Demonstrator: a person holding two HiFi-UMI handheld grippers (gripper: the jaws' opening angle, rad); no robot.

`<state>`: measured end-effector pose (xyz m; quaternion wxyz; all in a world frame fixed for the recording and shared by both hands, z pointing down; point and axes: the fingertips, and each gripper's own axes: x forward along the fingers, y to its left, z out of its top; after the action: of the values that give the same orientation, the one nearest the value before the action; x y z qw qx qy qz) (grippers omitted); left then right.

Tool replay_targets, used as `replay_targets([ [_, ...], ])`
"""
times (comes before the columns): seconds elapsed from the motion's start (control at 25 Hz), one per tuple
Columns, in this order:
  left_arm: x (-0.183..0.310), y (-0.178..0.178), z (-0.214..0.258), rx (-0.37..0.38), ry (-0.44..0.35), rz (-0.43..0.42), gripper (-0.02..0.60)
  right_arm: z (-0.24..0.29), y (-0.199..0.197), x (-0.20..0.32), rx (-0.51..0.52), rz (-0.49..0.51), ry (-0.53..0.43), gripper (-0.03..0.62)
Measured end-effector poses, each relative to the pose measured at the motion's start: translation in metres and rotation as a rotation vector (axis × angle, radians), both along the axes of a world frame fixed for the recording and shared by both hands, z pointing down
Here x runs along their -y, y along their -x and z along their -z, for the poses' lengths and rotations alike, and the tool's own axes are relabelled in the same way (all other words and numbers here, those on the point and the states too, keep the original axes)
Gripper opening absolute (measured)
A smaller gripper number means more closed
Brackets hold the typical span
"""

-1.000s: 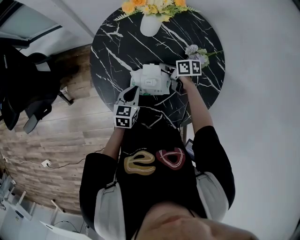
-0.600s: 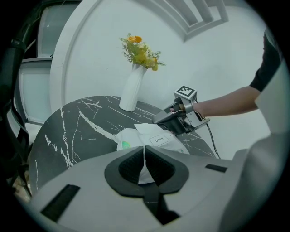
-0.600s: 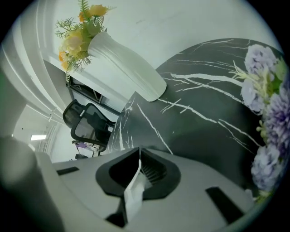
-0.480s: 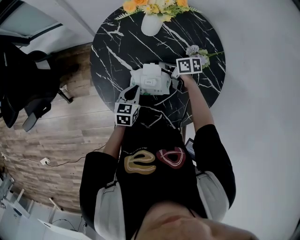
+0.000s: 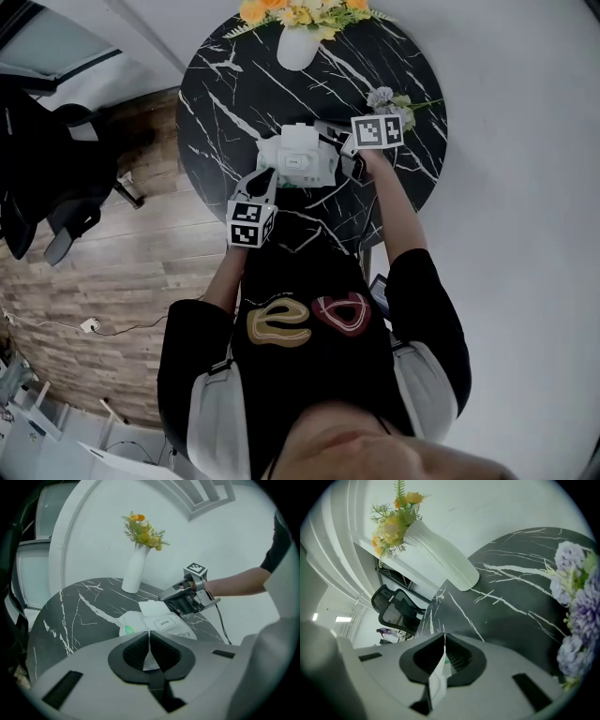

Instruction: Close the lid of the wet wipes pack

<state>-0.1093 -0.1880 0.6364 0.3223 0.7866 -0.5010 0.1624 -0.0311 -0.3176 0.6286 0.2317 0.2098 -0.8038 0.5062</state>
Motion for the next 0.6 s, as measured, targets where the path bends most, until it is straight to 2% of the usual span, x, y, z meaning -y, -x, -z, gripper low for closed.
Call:
replay_targets([
  [0.6,-0.006,0.002,-0.003,0.008,0.009,0.001,0.025,0.026,0.003,-0.012,0.089,-0.011,-0.041,0.02],
])
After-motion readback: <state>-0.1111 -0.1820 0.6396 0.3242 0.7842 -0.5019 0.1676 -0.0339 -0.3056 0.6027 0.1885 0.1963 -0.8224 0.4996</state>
